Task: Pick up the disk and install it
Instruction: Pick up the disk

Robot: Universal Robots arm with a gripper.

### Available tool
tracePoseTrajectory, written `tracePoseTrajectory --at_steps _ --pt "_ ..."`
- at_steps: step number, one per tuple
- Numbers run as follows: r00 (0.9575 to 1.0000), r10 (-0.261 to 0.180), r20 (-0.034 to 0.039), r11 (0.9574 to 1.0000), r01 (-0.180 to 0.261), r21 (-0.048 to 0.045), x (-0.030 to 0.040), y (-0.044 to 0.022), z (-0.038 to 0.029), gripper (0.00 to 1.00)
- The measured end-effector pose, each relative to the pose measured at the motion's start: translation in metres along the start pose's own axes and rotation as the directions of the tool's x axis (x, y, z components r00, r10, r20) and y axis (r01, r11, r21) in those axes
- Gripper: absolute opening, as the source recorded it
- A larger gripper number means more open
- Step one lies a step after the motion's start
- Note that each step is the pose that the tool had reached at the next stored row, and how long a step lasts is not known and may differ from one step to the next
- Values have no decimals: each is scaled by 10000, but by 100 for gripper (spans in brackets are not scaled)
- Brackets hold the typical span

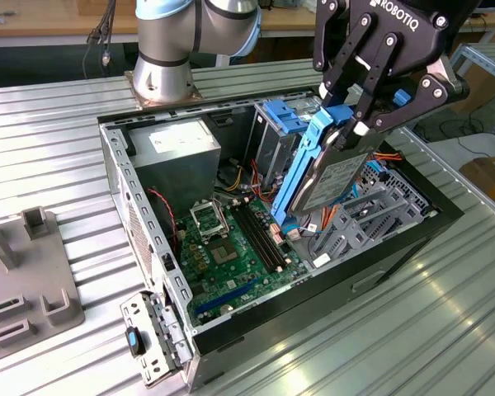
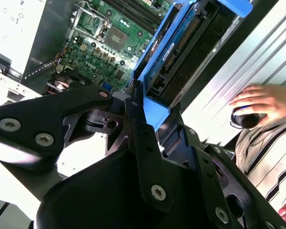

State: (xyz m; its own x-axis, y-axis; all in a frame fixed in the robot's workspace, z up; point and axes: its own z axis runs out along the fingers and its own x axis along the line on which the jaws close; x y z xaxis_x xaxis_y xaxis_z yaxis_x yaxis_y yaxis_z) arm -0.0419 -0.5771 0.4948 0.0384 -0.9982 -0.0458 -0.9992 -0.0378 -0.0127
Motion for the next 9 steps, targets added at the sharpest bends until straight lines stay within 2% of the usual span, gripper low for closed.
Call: tracePoseTrajectory --at_steps 2,4,9 --pt "10000 -2 1 10000 2 0 1 -9 0 36" --pt "10000 -1 0 10000 1 0 3 -51 0 36" --pt "10000 -2 2 10000 2 0 3 -68 2 36"
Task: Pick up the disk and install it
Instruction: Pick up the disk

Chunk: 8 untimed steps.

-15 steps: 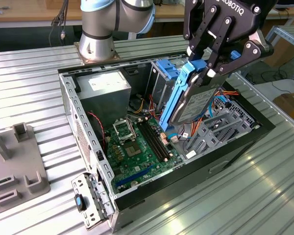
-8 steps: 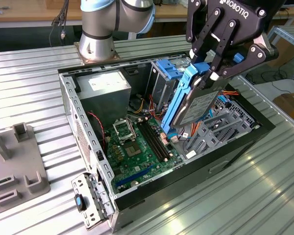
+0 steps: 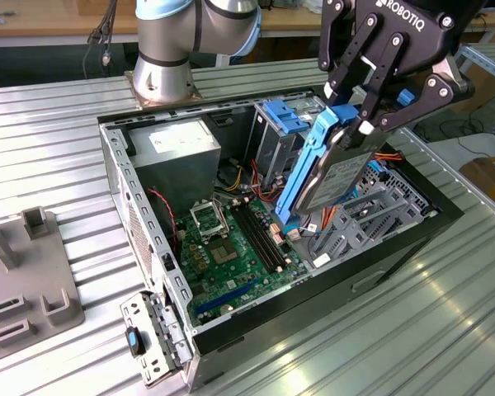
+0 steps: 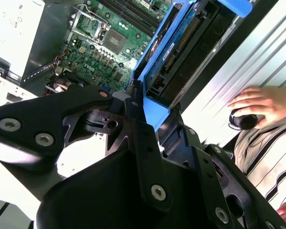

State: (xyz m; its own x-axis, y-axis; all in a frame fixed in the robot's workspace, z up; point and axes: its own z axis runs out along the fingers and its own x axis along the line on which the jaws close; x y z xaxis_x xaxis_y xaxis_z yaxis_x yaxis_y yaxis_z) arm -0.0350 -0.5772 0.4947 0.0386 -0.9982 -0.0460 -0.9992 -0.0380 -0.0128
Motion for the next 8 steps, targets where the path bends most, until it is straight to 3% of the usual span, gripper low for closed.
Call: tracePoseTrajectory --at_steps 3,8 --pt "10000 1 -1 10000 -1 0 1 -41 0 36" --pt "10000 1 -3 10000 -1 -1 7 -46 -1 36"
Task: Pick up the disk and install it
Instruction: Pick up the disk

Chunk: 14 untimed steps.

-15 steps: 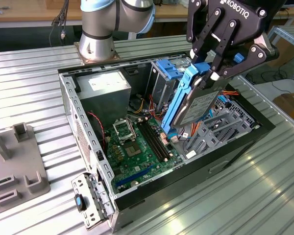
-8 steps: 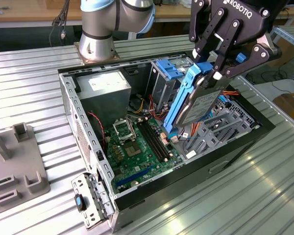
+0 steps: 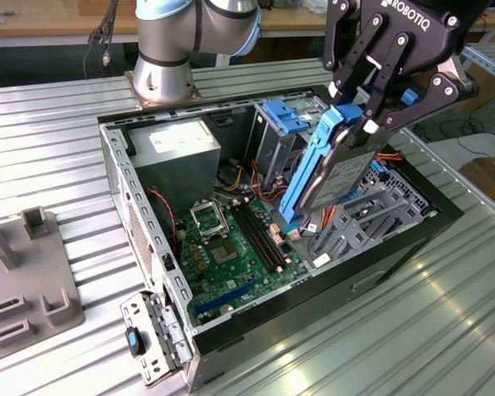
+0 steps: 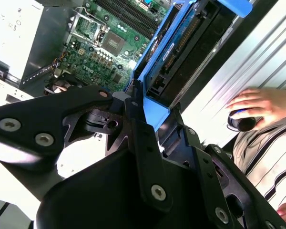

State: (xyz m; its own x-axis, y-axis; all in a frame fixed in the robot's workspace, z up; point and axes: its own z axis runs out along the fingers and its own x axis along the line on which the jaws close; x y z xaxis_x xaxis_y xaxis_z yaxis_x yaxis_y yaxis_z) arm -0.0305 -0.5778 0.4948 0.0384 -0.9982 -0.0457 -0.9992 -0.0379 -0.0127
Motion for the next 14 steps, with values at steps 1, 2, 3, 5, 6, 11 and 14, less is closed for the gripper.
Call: tracePoseTrajectory --at_steps 1,2,3,5,6,11,14 --pt "10000 1 2 10000 -1 1 3 0 1 36" --pt "10000 1 1 10000 -1 0 3 0 0 36" --pt "10000 0 2 10000 0 1 5 0 0 36" --pt "10000 0 2 10000 0 1 6 0 1 36" --pt "10000 0 1 10000 0 0 6 0 0 36" --pt "10000 0 2 10000 0 1 7 0 0 36" --pt "10000 0 1 10000 0 1 8 -15 0 36"
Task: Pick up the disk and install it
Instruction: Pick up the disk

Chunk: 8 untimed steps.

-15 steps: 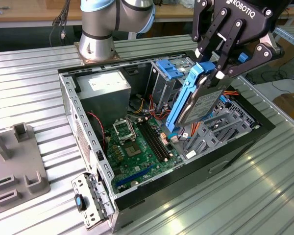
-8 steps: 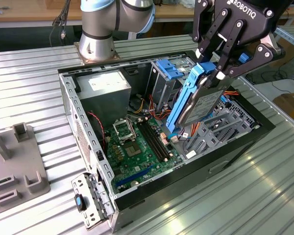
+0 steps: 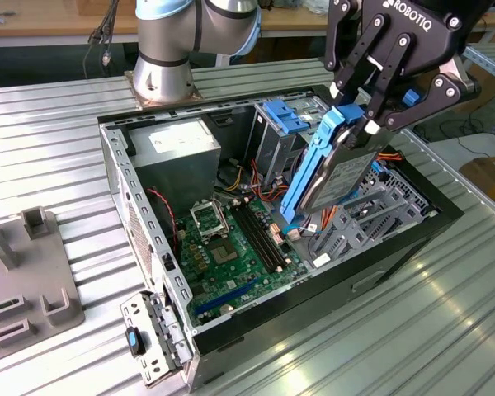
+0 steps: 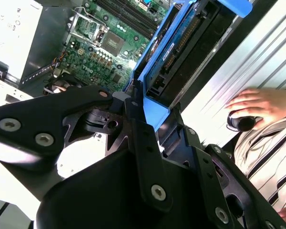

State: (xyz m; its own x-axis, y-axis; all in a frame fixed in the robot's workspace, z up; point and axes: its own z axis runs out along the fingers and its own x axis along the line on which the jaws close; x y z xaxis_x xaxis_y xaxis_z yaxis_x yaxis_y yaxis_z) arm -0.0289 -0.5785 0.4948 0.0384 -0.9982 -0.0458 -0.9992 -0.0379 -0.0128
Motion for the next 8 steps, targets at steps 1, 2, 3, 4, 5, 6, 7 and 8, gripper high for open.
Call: tracePoseTrajectory --at_steps 1,2,3,4,5,6,7,8 --pt "10000 0 1 10000 0 0 0 -9 0 36" --pt "10000 -1 1 10000 1 0 1 -20 1 36" --pt "10000 0 0 10000 0 0 1 -30 0 36" --pt "10000 0 1 10000 0 0 2 -51 1 36" --pt "10000 1 1 10000 -1 0 2 -64 1 36" --pt "10000 0 0 10000 0 0 2 -75 1 36" --pt "10000 0 0 10000 0 0 3 -86 1 36" --pt "10000 1 0 10000 -1 0 3 -86 1 36"
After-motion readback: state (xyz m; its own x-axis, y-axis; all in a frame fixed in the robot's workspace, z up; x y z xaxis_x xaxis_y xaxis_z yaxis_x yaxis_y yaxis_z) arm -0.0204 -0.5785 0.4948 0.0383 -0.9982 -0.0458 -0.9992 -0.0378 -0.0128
